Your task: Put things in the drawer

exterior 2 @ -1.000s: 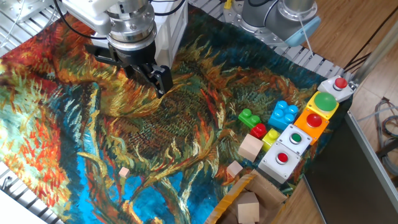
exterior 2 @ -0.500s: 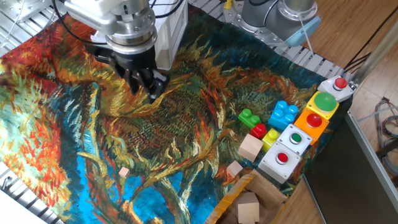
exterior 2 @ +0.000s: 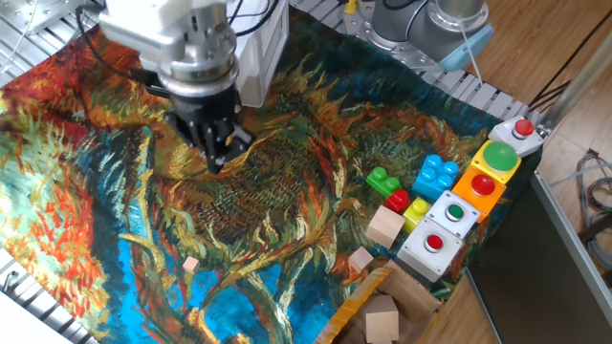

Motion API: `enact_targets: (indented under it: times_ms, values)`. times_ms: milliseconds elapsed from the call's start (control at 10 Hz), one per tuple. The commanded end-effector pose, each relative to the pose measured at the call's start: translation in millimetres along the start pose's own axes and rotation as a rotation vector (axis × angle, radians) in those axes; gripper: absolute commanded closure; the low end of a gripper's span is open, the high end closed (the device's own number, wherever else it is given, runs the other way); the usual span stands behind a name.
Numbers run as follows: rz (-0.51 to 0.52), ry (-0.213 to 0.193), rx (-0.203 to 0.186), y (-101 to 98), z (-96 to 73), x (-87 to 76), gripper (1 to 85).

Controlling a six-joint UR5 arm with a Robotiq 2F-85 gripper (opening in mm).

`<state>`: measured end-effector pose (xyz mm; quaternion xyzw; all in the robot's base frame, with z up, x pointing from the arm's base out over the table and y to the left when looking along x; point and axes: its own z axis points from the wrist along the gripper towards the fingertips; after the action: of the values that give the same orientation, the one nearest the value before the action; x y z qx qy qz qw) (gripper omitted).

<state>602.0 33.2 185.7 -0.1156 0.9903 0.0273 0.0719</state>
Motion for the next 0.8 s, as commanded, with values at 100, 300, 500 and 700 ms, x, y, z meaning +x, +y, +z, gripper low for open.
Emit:
enact_targets:
  times_ms: [100, 300, 500, 700]
  values:
    - [-0.076, 0.019, -0.013, 3.3, 16.8, -17.3, 84.3]
    - [-0.039, 0.067, -0.016, 4.1, 20.3, -4.0, 84.3]
    - [-0.075, 0.097, 0.023, -4.1, 10.8, 5.0, 84.3]
    - [0.006, 0.066, -0.036, 10.9, 17.2, -3.9, 84.3]
